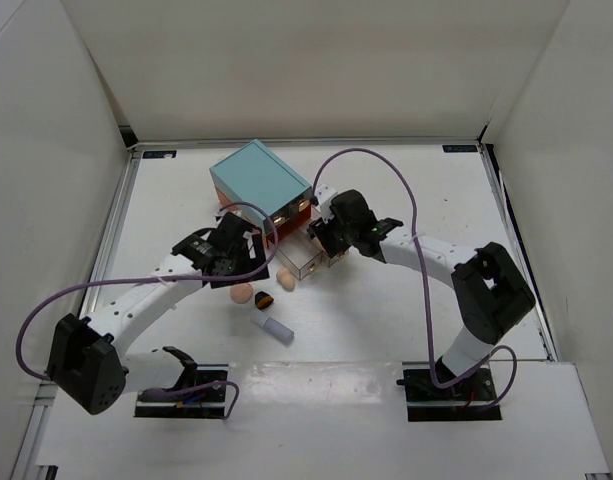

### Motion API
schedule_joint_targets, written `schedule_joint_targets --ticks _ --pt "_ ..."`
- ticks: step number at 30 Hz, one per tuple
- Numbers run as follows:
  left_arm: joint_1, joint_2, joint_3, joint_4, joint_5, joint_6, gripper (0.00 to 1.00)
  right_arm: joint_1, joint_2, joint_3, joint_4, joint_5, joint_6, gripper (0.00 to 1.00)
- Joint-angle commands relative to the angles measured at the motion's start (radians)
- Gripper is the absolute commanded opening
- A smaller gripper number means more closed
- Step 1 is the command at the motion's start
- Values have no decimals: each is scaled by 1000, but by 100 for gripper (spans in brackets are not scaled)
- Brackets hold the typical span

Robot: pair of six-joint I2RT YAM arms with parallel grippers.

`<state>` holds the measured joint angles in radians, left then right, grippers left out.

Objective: Organize the makeup

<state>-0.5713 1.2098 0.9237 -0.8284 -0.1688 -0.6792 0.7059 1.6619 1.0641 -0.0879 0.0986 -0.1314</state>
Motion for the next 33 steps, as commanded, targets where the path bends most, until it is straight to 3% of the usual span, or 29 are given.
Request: schedule_joint_targets --ticks 1,7,12,19,25,33 --pt "-59 36 27 37 -23 -34 95 -6 1 63 -13 -13 10 66" --pt "-145 88 35 74 -44 -92 91 -3 -76 51 -23 24 70 66" --pt "-202 97 4 190 -80 -189 82 -3 -214 -21 -1 209 223 67" --pt "-222 140 -59 368 -130 -266 69 -14 -428 -167 -16 349 383 68" --pt "-220 207 -83 436 -141 -278 57 -13 -530 -202 -72 420 414 68" --pt "-216 250 -105 497 -149 -289 54 -19 -600 -214 -151 466 420 68"
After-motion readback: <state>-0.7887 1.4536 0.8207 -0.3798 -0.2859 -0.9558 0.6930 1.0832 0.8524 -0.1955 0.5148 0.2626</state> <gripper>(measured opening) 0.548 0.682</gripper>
